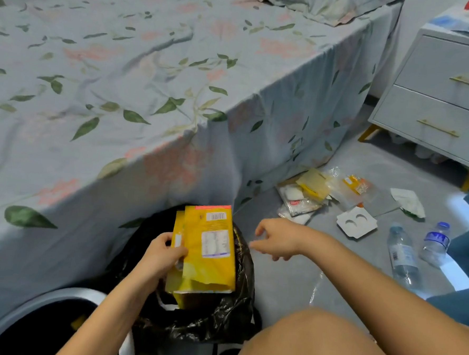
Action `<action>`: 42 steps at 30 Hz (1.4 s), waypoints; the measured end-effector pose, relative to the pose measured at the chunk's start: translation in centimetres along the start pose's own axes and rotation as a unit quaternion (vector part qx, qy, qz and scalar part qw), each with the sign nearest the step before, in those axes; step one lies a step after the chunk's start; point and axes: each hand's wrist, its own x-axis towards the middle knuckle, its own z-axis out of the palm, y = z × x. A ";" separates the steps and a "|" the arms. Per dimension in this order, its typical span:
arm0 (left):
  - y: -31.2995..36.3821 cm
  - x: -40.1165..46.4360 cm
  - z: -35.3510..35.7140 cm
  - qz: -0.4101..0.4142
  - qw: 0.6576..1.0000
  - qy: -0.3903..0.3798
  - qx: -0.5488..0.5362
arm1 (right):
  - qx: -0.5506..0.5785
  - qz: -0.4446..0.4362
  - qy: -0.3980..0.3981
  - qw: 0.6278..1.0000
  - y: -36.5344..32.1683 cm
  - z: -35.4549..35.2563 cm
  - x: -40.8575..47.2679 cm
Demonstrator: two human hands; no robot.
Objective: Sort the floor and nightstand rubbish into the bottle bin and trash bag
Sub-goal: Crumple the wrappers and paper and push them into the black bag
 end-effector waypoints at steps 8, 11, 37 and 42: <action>-5.0 6.1 1.2 -0.106 0.967 -0.016 0.230 | -0.089 0.025 -0.004 0.996 1.9 -0.9 0.8; -6.6 7.3 2.2 -0.113 0.943 0.002 0.312 | -0.099 0.022 -0.027 0.995 2.1 -0.9 0.9; 8.7 2.1 6.9 0.271 0.661 0.033 0.699 | -0.131 0.036 -0.024 0.990 5.5 -1.7 0.3; 11.1 -0.7 13.3 0.373 0.676 0.021 0.635 | -0.149 0.054 -0.008 0.987 8.3 -2.7 -0.2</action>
